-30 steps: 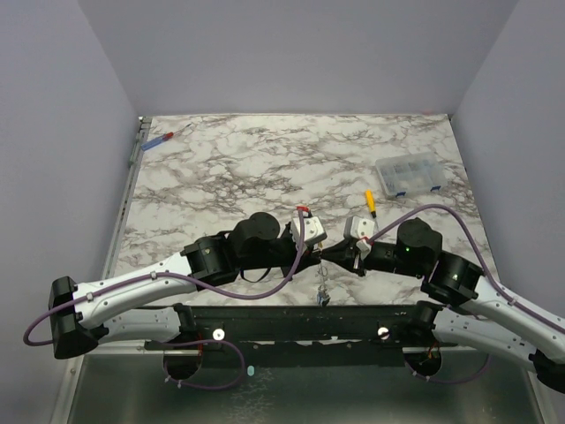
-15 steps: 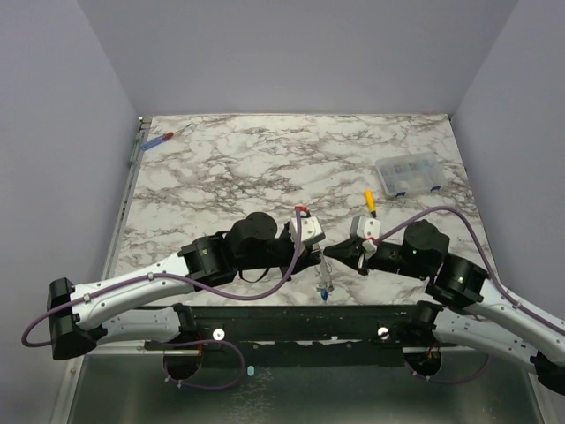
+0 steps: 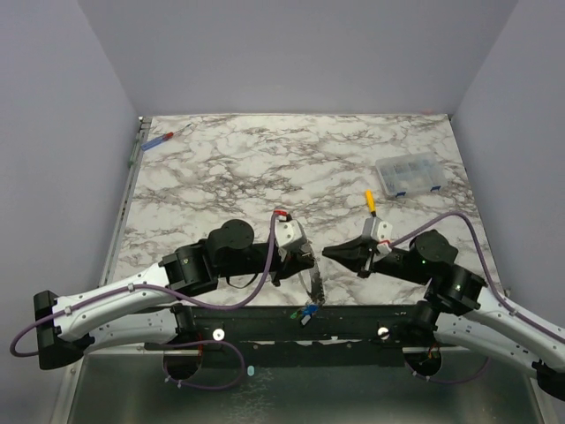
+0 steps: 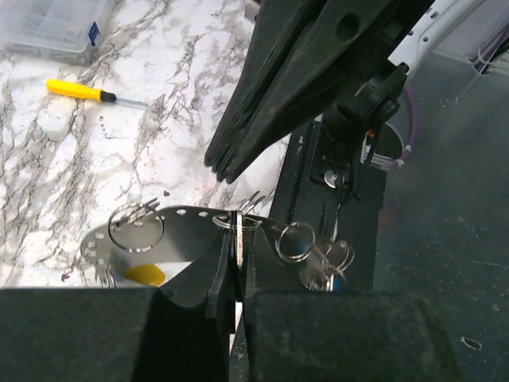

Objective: Put the keys on the keyring

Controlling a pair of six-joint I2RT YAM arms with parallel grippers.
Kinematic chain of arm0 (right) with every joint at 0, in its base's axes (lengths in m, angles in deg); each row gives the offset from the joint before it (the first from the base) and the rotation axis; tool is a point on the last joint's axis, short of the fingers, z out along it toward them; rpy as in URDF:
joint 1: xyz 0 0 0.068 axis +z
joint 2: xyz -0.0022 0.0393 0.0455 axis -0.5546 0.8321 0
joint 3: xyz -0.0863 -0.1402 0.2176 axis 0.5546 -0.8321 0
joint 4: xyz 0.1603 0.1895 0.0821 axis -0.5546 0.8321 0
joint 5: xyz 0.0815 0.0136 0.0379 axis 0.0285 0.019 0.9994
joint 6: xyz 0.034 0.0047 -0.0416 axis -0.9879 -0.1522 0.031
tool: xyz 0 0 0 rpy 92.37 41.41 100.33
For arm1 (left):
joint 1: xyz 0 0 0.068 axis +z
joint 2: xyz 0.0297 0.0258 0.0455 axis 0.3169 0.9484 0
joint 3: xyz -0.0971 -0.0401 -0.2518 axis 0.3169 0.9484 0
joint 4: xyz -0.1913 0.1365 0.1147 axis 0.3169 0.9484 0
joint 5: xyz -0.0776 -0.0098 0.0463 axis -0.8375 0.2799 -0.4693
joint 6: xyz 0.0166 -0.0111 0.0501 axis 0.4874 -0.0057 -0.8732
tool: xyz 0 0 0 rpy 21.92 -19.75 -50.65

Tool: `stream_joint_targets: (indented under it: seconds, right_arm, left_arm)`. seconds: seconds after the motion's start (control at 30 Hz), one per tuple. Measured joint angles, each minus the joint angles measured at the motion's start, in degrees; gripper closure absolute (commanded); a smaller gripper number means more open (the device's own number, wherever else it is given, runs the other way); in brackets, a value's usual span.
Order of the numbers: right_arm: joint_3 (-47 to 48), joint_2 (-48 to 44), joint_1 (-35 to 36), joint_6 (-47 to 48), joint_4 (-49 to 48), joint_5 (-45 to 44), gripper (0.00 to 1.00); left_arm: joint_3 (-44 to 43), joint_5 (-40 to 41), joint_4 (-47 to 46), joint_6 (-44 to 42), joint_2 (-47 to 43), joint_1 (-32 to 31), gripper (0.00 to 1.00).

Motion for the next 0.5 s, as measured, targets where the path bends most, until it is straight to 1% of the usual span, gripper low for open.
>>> stream_joint_targets:
  seconds: [0.13,0.17,0.3,0.33,0.37,0.43,0.5]
  right_arm:
    - [-0.7,2.5,0.0,-1.6,-1.0,-0.5,0.99]
    - [-0.7,2.9,0.0,-1.7,-1.1,-1.0,0.97]
    - [-0.4,3.2,0.0,-2.0,-0.4,-2.5,0.7]
    - [0.0,3.2,0.0,-2.1,0.1,-2.8,0.64]
    - [0.5,3.2,0.0,-2.1,0.5,-3.2,0.6]
    - [1.3,3.1,0.0,-2.1,1.2,-3.6,0.55]
    - [1.9,3.0,0.0,-2.3,2.1,-4.0,0.53]
  left_arm:
    - [0.0,0.1,0.6,0.9,0.2,0.0,1.0]
    - [-0.1,0.1,0.9,1.0,0.2,0.0,1.0]
    - [-0.3,0.7,1.9,1.6,0.5,0.0,1.0]
    - [-0.3,1.1,2.2,1.6,0.7,0.0,1.0]
    - [-0.4,1.6,2.5,1.7,0.9,0.0,1.0]
    - [-0.5,2.4,3.0,1.9,1.2,0.0,1.0]
    - [-0.7,3.8,3.6,2.0,1.8,0.0,1.0]
